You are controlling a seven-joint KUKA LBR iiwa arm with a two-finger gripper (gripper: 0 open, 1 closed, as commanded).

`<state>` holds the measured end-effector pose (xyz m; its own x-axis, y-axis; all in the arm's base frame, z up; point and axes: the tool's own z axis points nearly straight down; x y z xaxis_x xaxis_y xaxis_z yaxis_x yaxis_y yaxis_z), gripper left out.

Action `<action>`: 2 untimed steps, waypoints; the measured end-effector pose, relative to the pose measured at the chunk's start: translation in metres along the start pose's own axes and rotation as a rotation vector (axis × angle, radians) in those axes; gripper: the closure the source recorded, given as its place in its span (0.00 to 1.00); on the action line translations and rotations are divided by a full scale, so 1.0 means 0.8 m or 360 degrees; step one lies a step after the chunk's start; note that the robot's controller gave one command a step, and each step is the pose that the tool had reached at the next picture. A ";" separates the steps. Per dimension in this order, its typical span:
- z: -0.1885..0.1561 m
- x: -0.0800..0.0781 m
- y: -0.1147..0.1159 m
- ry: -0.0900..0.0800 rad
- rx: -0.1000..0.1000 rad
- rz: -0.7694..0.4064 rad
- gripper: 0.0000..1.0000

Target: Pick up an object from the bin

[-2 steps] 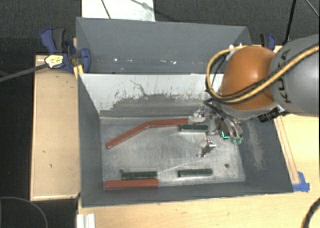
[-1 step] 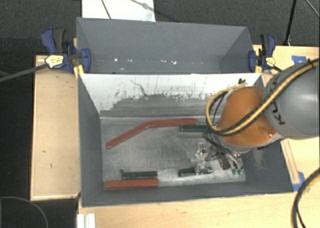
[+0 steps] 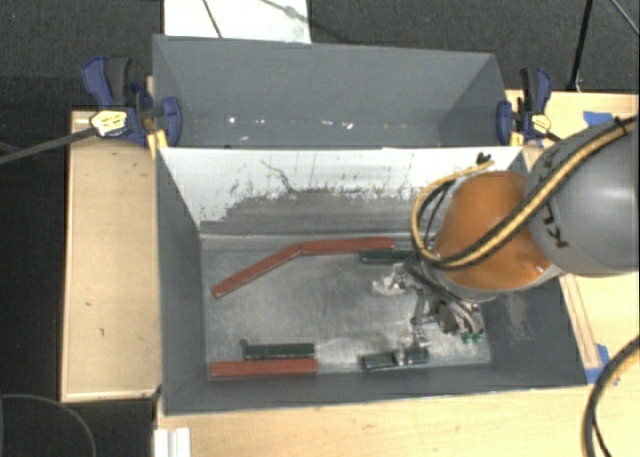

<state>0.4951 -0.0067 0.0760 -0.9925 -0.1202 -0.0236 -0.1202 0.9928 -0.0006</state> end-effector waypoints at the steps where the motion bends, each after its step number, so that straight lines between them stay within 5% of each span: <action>1: -0.004 0.004 -0.001 0.0034 0.0000 0.0003 1.00; 2: 0.001 -0.002 -0.001 -0.0013 0.0002 0.0003 0.00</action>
Offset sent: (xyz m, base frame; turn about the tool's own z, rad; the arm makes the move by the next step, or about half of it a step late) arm 0.0000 0.0000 0.0000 0.0000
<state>0.4964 -0.0070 0.0750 -0.9925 -0.1181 -0.0315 -0.1182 0.9930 -0.0016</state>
